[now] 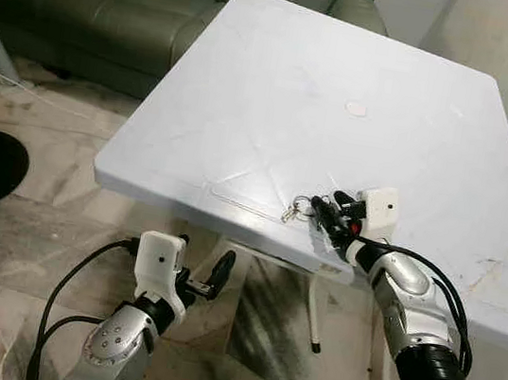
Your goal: Hang keys on a hook
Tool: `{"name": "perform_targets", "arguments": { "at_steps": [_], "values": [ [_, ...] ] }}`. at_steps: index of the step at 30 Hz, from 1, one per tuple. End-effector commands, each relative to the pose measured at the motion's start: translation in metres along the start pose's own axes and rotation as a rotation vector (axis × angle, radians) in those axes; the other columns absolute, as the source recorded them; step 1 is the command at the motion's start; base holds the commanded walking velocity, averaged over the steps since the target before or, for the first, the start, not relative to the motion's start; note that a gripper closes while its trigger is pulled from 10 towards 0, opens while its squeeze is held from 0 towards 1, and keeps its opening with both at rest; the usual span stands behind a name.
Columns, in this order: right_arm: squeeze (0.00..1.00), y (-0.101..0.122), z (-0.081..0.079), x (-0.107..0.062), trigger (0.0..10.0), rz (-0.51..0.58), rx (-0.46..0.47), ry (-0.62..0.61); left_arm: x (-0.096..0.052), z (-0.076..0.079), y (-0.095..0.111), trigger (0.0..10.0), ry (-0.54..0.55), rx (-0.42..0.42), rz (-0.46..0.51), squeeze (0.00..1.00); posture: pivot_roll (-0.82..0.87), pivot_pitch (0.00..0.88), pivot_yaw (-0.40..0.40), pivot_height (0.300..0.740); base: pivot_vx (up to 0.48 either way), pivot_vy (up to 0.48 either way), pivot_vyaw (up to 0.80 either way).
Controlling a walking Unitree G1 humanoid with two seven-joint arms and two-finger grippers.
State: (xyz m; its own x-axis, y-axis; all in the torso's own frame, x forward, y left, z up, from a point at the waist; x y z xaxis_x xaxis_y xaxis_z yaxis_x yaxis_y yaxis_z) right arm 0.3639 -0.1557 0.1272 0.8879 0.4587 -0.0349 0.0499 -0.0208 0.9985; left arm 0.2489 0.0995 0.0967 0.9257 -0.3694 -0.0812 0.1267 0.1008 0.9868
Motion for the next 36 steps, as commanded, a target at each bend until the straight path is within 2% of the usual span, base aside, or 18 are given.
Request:
{"name": "perform_targets", "arguments": {
  "at_steps": [1, 2, 3, 9, 10, 12, 13, 14, 15, 24, 26, 27, 28, 29, 30, 31, 35, 36],
  "values": [
    [0.0, 0.0002, 0.0083, -0.0041, 3.5, 0.004, 0.008, -0.016, 0.0008, 0.0044, 0.0009, 10.0, -0.007, 0.008, -0.004, 0.0, 0.07, 0.202, -0.141, 0.714, 0.0, 0.0, 0.0],
    [0.0, 0.0002, 0.0083, -0.0041, 3.5, 0.004, 0.008, -0.016, 0.0008, 0.0044, 0.0009, 10.0, -0.007, 0.008, -0.004, 0.0, 0.07, 0.202, -0.141, 0.714, 0.0, 0.0, 0.0],
    [0.0, 0.0019, 0.0087, -0.0047, 0.0, 0.016, -0.002, -0.011, 0.0011, 0.0043, 0.0011, 10.0, -0.006, 0.007, -0.004, 0.0, 0.06, 0.203, -0.141, 0.714, 0.0, 0.0, 0.0],
    [0.0, 0.0019, 0.0103, -0.0055, 0.0, 0.015, 0.0, -0.015, 0.0012, 0.0045, 0.0013, 10.0, -0.005, 0.007, -0.003, 0.0, 0.06, 0.202, -0.142, 0.714, 0.0, 0.0, 0.0],
    [0.0, 0.0024, 0.0102, -0.0055, 0.9, 0.017, -0.007, -0.008, 0.0012, 0.0046, 0.0014, 10.0, -0.004, 0.007, -0.002, 0.0, 0.06, 0.203, -0.143, 0.714, 0.0, 0.0, 0.0],
    [0.0, 0.0021, 0.0102, -0.0055, 0.9, 0.013, -0.007, -0.005, 0.0012, 0.0046, 0.0014, 10.0, -0.003, 0.007, -0.002, 0.0, 0.06, 0.203, -0.143, 0.714, 0.0, 0.0, 0.0],
    [0.0, 0.0018, 0.0101, -0.0055, 1.8, 0.009, -0.007, -0.002, 0.0012, 0.0047, 0.0014, 10.0, -0.003, 0.007, -0.002, 0.0, 0.06, 0.203, -0.143, 0.714, 0.0, 0.0, 0.0],
    [0.0, 0.0016, 0.0094, -0.0054, 7.9, 0.004, -0.016, 0.01, 0.0013, 0.0048, 0.0016, 10.0, -0.002, 0.008, -0.001, 0.0, 0.06, 0.204, -0.144, 0.714, 0.0, 0.0, 0.0],
    [0.0, 0.0014, 0.009, -0.0054, 10.0, -0.002, -0.024, 0.021, 0.0013, 0.005, 0.0017, 10.0, -0.002, 0.007, 0.0, 0.0, 0.06, 0.205, -0.144, 0.714, 0.0, 0.0, 0.0],
    [0.0, 0.0011, 0.0086, -0.0057, 10.0, -0.004, -0.035, 0.032, 0.0009, 0.005, 0.0012, 10.0, 0.001, 0.005, -0.001, 0.0, 0.06, 0.206, -0.146, 0.714, 0.0, 0.0, 0.0],
    [0.0, 0.0017, 0.0094, -0.0057, 9.0, -0.003, -0.04, 0.027, 0.001, 0.005, 0.0013, 10.0, 0.001, 0.005, 0.0, 0.0, 0.06, 0.206, -0.146, 0.714, 0.0, 0.0, 0.0],
    [0.0, 0.002, 0.0097, -0.0058, 9.6, -0.001, -0.047, 0.027, 0.001, 0.0051, 0.0014, 10.0, 0.002, 0.004, 0.0, 0.0, 0.06, 0.207, -0.147, 0.714, 0.0, 0.0, 0.0],
    [0.0, 0.0021, 0.0098, -0.0057, 9.6, -0.002, -0.046, 0.027, 0.0011, 0.0051, 0.0016, 10.0, 0.002, 0.004, 0.001, 0.0, 0.06, 0.207, -0.147, 0.714, 0.0, 0.0, 0.0],
    [0.0, 0.0024, 0.0088, -0.0056, 5.3, 0.002, -0.034, 0.039, 0.0012, 0.005, 0.0016, 10.0, 0.002, 0.005, 0.001, 0.0, 0.06, 0.208, -0.147, 0.714, 0.0, 0.0, 0.0],
    [0.0, 0.0028, 0.0085, -0.0056, 5.3, 0.006, -0.034, 0.042, 0.0012, 0.005, 0.0016, 10.0, 0.002, 0.004, 0.001, 0.0, 0.06, 0.208, -0.147, 0.714, 0.0, 0.0, 0.0],
    [0.0, 0.003, 0.0085, -0.0056, 4.8, 0.005, -0.039, 0.043, 0.0012, 0.0051, 0.0016, 10.0, 0.002, 0.005, 0.001, 0.0, 0.06, 0.207, -0.148, 0.714, 0.0, 0.0, 0.0],
    [0.0, 0.0031, 0.008, -0.0053, 5.3, 0.001, -0.044, 0.045, 0.0013, 0.0053, 0.0018, 10.0, 0.004, 0.004, 0.001, 0.0, 0.06, 0.208, -0.149, 0.714, 0.0, 0.0, 0.0],
    [0.0, 0.0033, 0.0071, -0.0048, 10.0, 0.001, -0.042, 0.046, 0.0013, 0.0053, 0.0018, 10.0, 0.005, 0.003, 0.002, 0.0, 0.06, 0.207, -0.149, 0.714, 0.0, 0.0, 0.0]
  ]
}}
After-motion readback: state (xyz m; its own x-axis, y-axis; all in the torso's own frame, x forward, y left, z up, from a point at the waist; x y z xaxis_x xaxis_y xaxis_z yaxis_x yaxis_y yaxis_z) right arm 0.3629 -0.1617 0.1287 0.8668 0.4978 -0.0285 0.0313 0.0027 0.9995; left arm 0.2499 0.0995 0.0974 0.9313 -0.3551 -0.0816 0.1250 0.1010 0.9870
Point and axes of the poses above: a point about 5 cm out from each wrist's last joint towards the gripper, its own x axis pointing out of the wrist towards the gripper, its own y axis along the axis of the wrist's last joint, z = x × y, the point moved 1 cm from there along x, pointing out of the wrist towards the gripper, and after that the axes turned 4 degrees about x, right-handed, at the moved point
